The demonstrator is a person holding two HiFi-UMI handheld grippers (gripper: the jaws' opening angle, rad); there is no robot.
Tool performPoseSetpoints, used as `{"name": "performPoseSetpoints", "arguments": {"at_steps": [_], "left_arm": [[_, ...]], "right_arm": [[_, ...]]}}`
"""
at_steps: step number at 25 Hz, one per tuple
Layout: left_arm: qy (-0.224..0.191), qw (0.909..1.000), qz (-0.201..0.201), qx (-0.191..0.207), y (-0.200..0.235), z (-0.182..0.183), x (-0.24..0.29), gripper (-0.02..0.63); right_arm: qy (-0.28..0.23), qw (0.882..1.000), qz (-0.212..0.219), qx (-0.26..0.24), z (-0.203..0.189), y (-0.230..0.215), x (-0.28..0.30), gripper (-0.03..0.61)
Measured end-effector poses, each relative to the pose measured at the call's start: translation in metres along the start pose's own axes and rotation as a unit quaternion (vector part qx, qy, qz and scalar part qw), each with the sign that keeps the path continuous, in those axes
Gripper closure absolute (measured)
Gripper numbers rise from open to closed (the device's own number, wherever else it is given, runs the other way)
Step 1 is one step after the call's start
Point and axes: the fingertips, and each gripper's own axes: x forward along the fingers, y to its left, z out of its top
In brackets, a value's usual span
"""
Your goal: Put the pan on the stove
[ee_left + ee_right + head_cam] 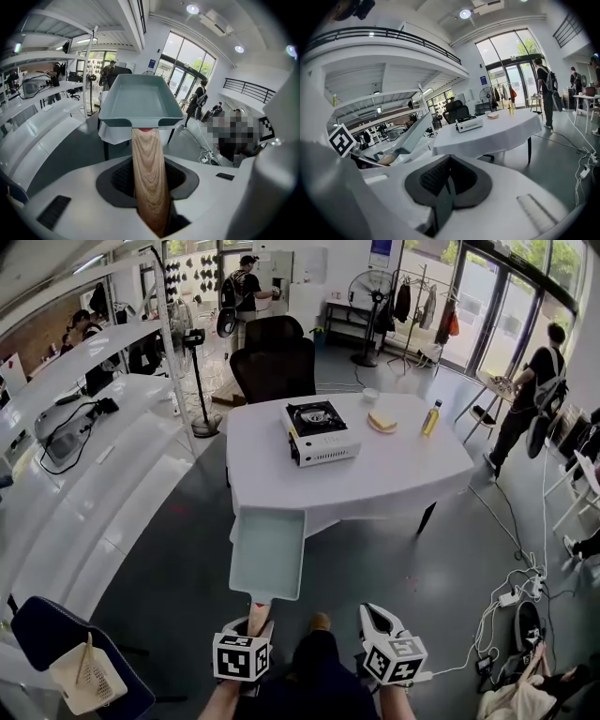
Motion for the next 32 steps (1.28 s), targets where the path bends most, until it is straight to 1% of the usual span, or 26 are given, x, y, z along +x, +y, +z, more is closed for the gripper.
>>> {"name": "performPoseSetpoints", "arguments": {"at_steps": [4, 8, 12, 14, 19, 25, 30, 32], "left_arm": [[-0.009, 0.9999, 0.004, -0.007, -0.001, 0.023, 0.015, 0.488], [-0.01, 0.9999, 0.011, -0.006, 0.001, 0.051, 0.035, 0.488], [-0.023, 0.9996, 0.013, -0.012, -0.003, 0.085, 0.056, 0.488], [-0.027, 0.9995, 0.015, -0.008, -0.004, 0.103, 0.066, 0.488], [-0.029, 0.9994, 0.017, -0.005, -0.011, 0.138, 0.093, 0.488], [-0.029, 0.9994, 0.016, -0.005, -0.018, 0.173, 0.129, 0.488], [-0.029, 0.9992, 0.028, 0.001, -0.018, 0.197, 0.154, 0.488], [-0.033, 0.999, 0.029, -0.003, -0.019, 0.206, 0.164, 0.488]], "right_arm": [[-0.002, 1.0, 0.009, -0.006, 0.017, -0.01, 0.023, 0.577], [-0.002, 1.0, 0.014, -0.008, 0.037, -0.026, 0.048, 0.577], [-0.009, 1.0, 0.009, -0.013, 0.062, -0.05, 0.071, 0.577], [-0.009, 1.0, 0.006, -0.018, 0.072, -0.062, 0.084, 0.575], [-0.008, 1.0, 0.013, -0.013, 0.093, -0.086, 0.114, 0.577], [-0.005, 1.0, 0.022, -0.013, 0.113, -0.111, 0.154, 0.575], [-0.005, 0.999, 0.033, -0.015, 0.129, -0.129, 0.184, 0.577], [-0.007, 0.999, 0.036, -0.018, 0.135, -0.137, 0.195, 0.577]]}}
